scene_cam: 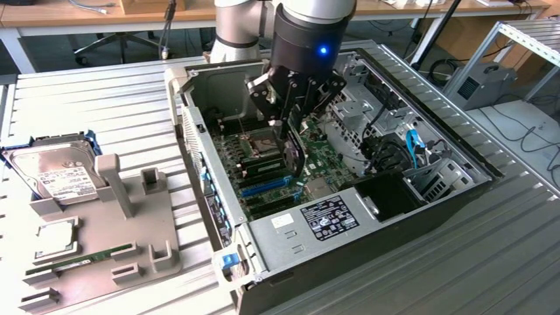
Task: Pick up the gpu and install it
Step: 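Pick up the gpu and move the gpu toward the slot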
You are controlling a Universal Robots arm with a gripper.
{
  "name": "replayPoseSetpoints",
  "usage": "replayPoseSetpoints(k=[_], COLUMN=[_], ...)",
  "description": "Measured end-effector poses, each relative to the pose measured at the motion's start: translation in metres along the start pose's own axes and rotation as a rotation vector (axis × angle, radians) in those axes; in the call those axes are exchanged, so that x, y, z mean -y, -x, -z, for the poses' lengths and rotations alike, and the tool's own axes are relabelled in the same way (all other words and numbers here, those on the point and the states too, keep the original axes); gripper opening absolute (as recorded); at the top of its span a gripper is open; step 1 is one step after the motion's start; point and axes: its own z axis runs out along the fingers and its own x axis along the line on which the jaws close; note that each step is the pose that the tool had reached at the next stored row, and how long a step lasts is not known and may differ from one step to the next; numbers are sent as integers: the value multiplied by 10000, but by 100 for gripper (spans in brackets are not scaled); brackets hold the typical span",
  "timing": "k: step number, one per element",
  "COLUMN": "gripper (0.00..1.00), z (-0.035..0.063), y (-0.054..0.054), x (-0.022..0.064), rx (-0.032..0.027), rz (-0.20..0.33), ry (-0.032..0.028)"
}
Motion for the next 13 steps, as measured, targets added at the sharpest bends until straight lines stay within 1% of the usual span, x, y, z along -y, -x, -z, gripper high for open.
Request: replayPoseSetpoints(k=[4, 13], gripper=[26, 26], z=[-12, -40], y=[36, 155], x=[-3, -11], rx=[0, 2], rz=[1, 1], ry=[-6, -14])
